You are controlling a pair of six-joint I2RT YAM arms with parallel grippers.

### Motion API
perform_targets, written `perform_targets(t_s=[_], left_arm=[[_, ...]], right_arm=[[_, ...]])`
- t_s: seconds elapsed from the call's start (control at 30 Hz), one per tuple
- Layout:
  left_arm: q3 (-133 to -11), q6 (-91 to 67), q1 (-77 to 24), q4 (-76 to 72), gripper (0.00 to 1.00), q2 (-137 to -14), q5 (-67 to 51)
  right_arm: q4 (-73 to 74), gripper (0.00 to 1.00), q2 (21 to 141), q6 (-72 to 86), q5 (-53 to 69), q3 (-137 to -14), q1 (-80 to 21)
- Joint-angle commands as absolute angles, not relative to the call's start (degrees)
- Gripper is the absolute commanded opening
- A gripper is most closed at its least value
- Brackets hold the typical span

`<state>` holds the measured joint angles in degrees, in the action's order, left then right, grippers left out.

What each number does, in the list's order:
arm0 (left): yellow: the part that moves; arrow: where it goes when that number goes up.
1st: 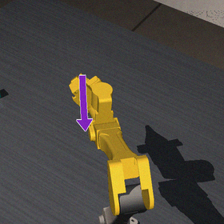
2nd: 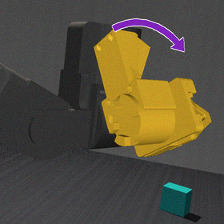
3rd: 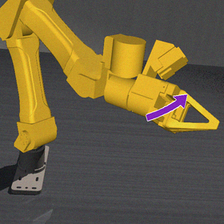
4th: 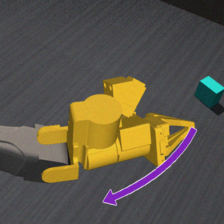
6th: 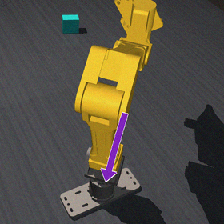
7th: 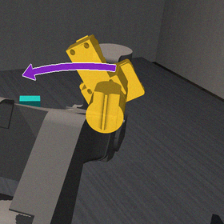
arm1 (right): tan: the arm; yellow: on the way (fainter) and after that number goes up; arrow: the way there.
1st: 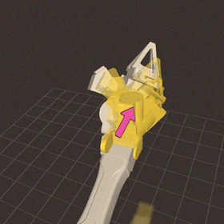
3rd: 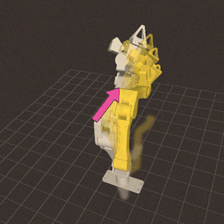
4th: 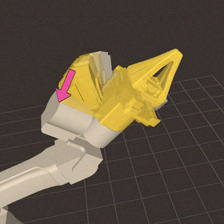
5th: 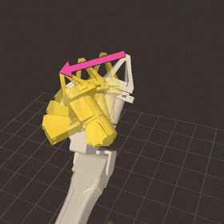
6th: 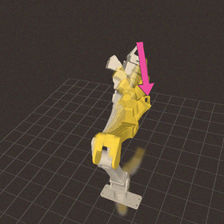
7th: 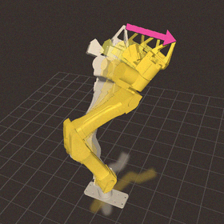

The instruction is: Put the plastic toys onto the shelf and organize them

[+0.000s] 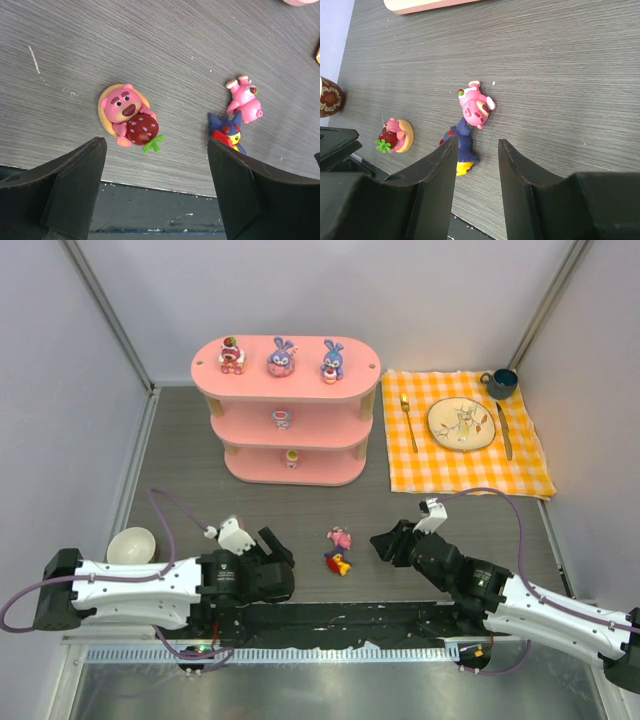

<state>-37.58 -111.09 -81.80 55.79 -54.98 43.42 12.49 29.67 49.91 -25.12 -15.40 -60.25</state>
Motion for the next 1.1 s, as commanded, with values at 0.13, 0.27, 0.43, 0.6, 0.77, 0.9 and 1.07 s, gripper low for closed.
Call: perform_targets(t_s=[0.13, 0.27, 0.43, 0.6, 0.77, 0.9, 1.07], left_arm=[[-35.0, -117.2, -82.2, 55.4, 0.91, -59.4, 46.0], [-32.3, -117.8, -82.2, 50.5, 0.95, -60.2, 44.9], [-30.8, -117.4, -82.2, 47.4, 0.93, -62.0, 44.9], [-30.9, -115.2, -82.0, 44.2, 0.89, -64.9, 45.0], [-28.9, -113.6, -81.7, 39.5, 0.78, -65.5, 43.9], [-28.1, -110.5, -81.2, 37.6, 0.6, -65.0, 43.8], [-28.0, -104.2, -80.2, 36.3, 0.31, -63.5, 43.7]], right_arm=[[12.0, 0.43, 30.2, 50.4, -25.7, -15.7, -60.2], [12.0, 0.44, 30.2, 50.4, -25.5, -15.9, -60.1], [11.9, 0.44, 30.5, 50.4, -25.8, -16.1, -60.1], [12.0, 0.43, 30.9, 50.5, -25.7, -16.3, -60.1], [12.0, 0.44, 30.7, 50.4, -25.8, -16.2, -60.1], [12.0, 0.44, 31.1, 50.5, -25.9, -16.2, -60.1], [12.0, 0.44, 31.3, 50.7, -26.0, -16.1, -60.1]])
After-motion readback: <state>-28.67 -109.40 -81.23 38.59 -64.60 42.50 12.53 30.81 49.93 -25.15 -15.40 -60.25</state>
